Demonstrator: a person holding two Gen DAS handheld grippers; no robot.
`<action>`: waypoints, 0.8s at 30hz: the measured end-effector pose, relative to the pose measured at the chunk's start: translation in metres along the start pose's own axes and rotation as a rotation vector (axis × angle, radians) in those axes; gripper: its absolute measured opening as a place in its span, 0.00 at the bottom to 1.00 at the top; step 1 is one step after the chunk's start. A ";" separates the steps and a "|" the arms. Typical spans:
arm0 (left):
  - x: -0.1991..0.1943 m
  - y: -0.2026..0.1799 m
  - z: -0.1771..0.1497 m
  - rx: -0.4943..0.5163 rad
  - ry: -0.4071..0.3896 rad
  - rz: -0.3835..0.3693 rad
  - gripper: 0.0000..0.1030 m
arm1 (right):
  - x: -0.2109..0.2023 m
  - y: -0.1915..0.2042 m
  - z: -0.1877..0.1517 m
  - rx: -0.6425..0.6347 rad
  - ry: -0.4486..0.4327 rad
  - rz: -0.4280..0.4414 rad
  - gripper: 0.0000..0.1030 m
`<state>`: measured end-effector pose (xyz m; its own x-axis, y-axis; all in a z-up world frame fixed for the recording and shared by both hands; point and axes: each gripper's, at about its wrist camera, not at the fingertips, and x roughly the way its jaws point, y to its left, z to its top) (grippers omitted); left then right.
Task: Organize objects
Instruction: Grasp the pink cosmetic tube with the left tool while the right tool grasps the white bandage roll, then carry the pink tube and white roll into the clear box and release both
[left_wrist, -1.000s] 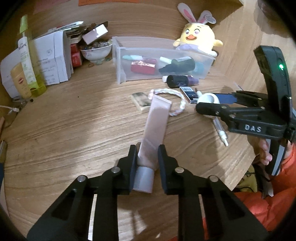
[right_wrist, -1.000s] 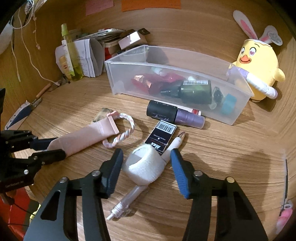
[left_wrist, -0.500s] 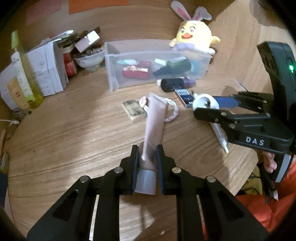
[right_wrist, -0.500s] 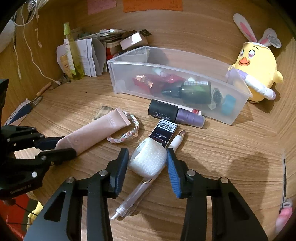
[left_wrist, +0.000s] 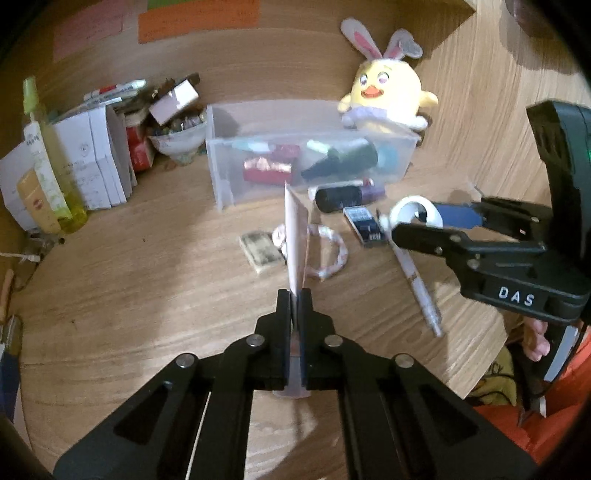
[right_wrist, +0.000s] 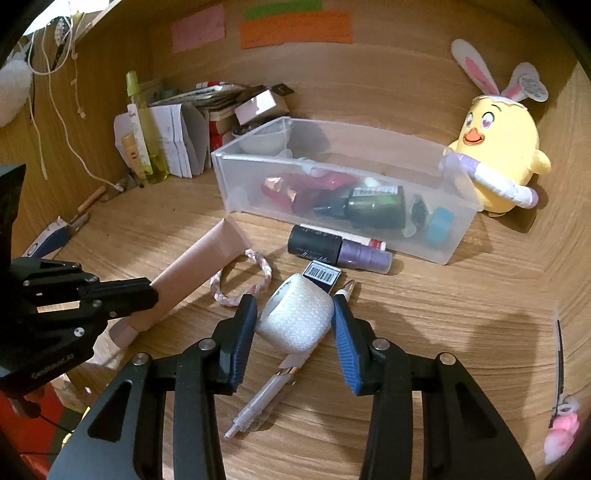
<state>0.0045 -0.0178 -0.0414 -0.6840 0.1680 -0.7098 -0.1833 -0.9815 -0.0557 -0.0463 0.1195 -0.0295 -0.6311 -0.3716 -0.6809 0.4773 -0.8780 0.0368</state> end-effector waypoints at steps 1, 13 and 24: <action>-0.002 0.000 0.003 -0.001 -0.010 -0.002 0.02 | -0.002 -0.001 0.001 0.003 -0.006 -0.002 0.37; -0.023 0.000 0.045 -0.022 -0.131 -0.009 0.02 | -0.018 -0.016 0.027 0.023 -0.095 -0.014 0.37; -0.024 0.002 0.082 -0.030 -0.184 -0.002 0.02 | -0.021 -0.040 0.053 0.040 -0.153 -0.026 0.37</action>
<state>-0.0375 -0.0158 0.0335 -0.8018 0.1811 -0.5695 -0.1654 -0.9830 -0.0797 -0.0846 0.1465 0.0224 -0.7301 -0.3874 -0.5629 0.4369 -0.8981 0.0514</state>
